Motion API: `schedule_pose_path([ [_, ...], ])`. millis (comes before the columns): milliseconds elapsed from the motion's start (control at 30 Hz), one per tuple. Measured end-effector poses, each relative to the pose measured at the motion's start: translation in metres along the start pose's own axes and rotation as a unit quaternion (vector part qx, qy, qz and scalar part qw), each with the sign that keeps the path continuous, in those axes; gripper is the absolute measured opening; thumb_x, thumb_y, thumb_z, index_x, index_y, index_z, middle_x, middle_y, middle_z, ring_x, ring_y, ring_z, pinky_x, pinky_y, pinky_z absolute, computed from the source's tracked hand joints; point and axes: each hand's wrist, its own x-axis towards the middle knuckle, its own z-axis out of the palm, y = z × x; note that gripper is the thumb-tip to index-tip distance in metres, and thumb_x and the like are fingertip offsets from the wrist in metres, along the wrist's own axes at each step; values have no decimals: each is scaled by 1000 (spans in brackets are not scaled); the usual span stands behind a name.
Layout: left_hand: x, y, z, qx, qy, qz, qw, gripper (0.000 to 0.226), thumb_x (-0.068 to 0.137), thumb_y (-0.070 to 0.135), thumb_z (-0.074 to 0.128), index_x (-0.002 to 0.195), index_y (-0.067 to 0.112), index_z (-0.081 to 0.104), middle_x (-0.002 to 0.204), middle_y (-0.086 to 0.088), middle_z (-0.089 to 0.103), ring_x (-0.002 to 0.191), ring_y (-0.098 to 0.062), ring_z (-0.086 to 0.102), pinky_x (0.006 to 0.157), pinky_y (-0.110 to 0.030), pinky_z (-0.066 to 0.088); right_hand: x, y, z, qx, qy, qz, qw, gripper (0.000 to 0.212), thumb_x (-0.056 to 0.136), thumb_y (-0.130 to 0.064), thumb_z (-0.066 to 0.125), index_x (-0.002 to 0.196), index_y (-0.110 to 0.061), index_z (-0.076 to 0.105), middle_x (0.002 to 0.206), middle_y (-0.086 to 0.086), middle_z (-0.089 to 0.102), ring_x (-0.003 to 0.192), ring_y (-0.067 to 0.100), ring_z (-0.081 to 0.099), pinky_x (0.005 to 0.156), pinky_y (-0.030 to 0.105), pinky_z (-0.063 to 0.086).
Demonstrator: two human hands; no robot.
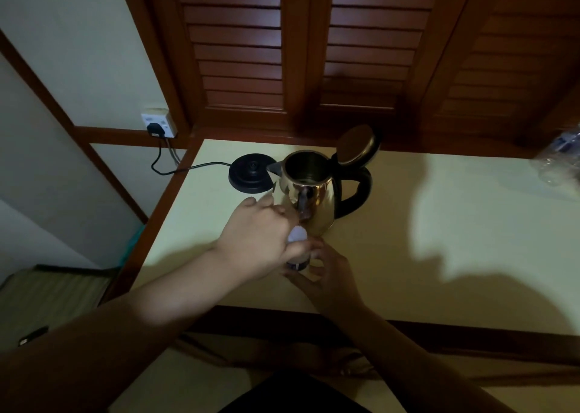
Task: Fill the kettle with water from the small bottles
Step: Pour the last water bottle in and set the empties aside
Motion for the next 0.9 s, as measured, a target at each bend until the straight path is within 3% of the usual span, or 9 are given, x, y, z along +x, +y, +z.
schedule_pose_path([
  [100,-4,-10,-2,-127,16,-13,992,57,84,77,45,85,22,58,82,7,57,81,-17,54,66,-31,35,1,1,0,2,2,3,1000,55,82,-49,89,129,-30,67,122,-17,73,112,3,69,85,35,65],
  [200,-10,-24,-5,-356,-33,31,933,38,88,50,72,115,25,66,105,12,58,97,-7,55,81,-23,46,2,3,0,-5,-7,-1,1000,68,84,-47,89,143,-29,61,125,-16,73,113,4,70,87,35,65],
  [267,-10,-28,-6,-394,-45,56,916,32,92,33,74,123,24,70,111,10,59,107,-8,57,90,-20,47,2,4,0,-1,-5,0,1000,74,82,-52,88,147,-31,58,129,-16,72,115,6,70,87,39,66],
  [367,-7,-30,-4,-323,-30,74,943,34,95,41,66,122,23,69,113,8,61,106,-7,57,89,-28,49,1,4,1,4,-8,2,1000,78,81,-59,85,148,-33,57,131,-17,71,117,6,69,87,41,66],
  [467,-4,-25,1,-166,-13,87,982,49,94,56,52,119,15,64,114,-1,64,105,-20,60,88,-34,50,-1,1,1,-13,-2,-2,1000,73,81,-61,84,144,-35,58,128,-21,70,116,4,68,86,40,66],
  [600,1,-8,7,20,72,94,993,51,90,52,42,93,7,64,88,-10,64,79,-30,63,67,-37,48,-1,-3,2,-19,7,-3,1000,47,83,-42,90,119,-50,62,117,-26,70,110,6,68,81,42,67],
  [667,4,-4,9,69,88,65,992,49,89,53,43,83,9,65,80,-9,63,72,-29,60,62,-35,44,-1,-2,2,-19,4,2,1000,44,83,-39,91,116,-46,63,115,-25,70,110,7,69,81,42,67],
  [767,4,-3,10,61,93,26,993,50,92,53,47,75,12,68,74,-6,65,71,-29,60,64,-34,41,-1,2,4,-11,5,14,1000,61,81,-39,92,135,-32,63,119,-24,71,112,5,70,83,40,67],
  [900,-1,-19,-1,-69,37,-81,994,67,94,66,23,89,10,59,85,-5,56,75,-25,52,64,-34,34,-2,0,6,-7,16,20,1000,75,79,-34,95,145,-35,59,119,-32,70,111,-2,69,83,28,65],
])
